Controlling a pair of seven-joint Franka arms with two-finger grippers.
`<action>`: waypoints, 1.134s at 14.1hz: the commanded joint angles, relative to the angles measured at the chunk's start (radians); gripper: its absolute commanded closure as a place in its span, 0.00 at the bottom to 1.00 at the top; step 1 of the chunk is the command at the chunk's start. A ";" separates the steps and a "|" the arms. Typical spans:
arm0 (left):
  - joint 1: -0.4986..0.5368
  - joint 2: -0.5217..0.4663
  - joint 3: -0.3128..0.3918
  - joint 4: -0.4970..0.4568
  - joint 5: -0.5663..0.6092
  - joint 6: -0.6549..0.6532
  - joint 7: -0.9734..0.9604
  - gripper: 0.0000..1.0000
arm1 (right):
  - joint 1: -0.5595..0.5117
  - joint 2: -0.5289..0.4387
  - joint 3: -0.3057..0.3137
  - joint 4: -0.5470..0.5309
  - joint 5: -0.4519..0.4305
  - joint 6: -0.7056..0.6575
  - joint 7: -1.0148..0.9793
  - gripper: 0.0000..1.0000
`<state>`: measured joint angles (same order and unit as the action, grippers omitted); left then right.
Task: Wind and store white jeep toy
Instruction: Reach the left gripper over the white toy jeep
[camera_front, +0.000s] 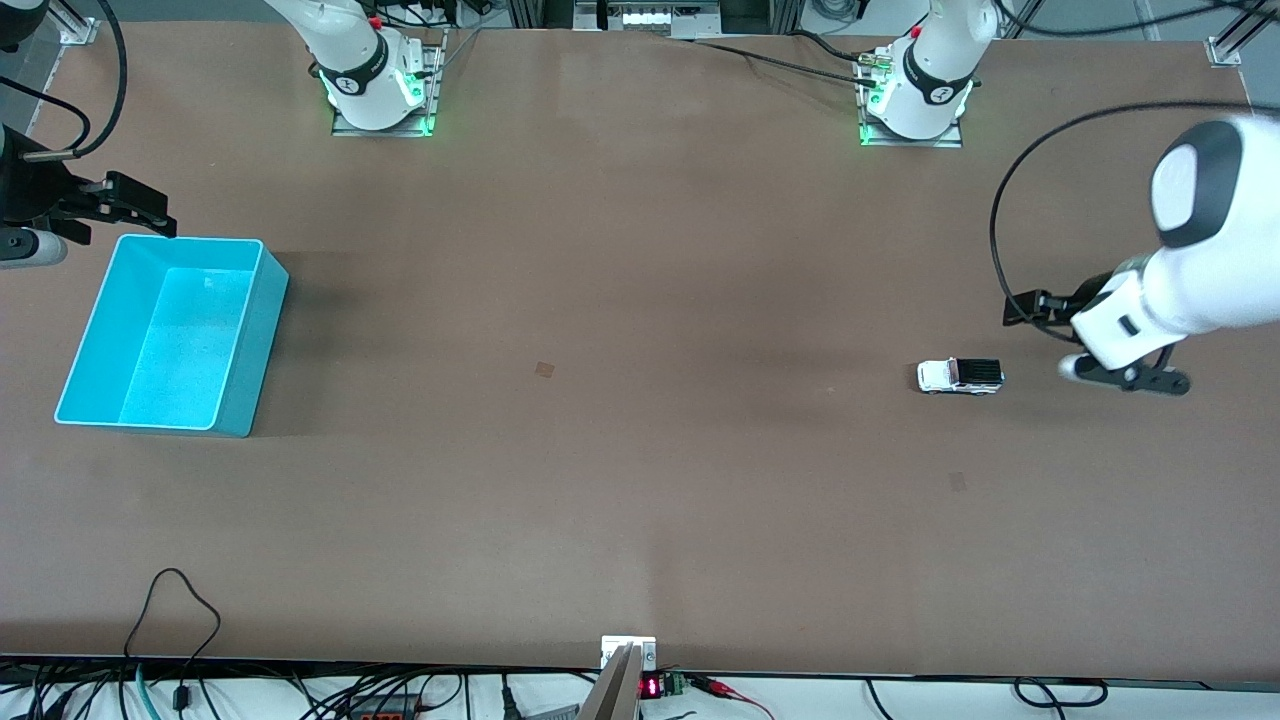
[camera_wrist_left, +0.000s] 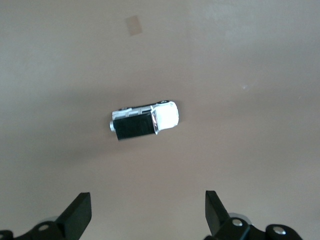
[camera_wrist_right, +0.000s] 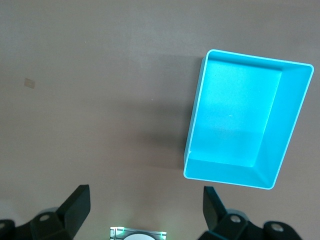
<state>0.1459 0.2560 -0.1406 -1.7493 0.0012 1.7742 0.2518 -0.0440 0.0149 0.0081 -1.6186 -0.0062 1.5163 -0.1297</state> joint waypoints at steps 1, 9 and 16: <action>0.026 0.061 -0.002 0.005 0.017 0.025 0.194 0.00 | 0.003 0.005 0.000 0.017 0.005 -0.004 0.009 0.00; 0.066 0.187 -0.002 -0.032 0.020 0.188 0.768 0.00 | 0.003 0.005 0.000 0.016 0.006 -0.005 0.010 0.00; 0.069 0.229 -0.002 -0.090 0.019 0.287 1.194 0.00 | 0.003 0.005 0.000 0.016 0.008 -0.007 0.010 0.00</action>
<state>0.2096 0.4899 -0.1376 -1.7925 0.0035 2.0111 1.3384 -0.0439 0.0156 0.0082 -1.6184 -0.0062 1.5164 -0.1297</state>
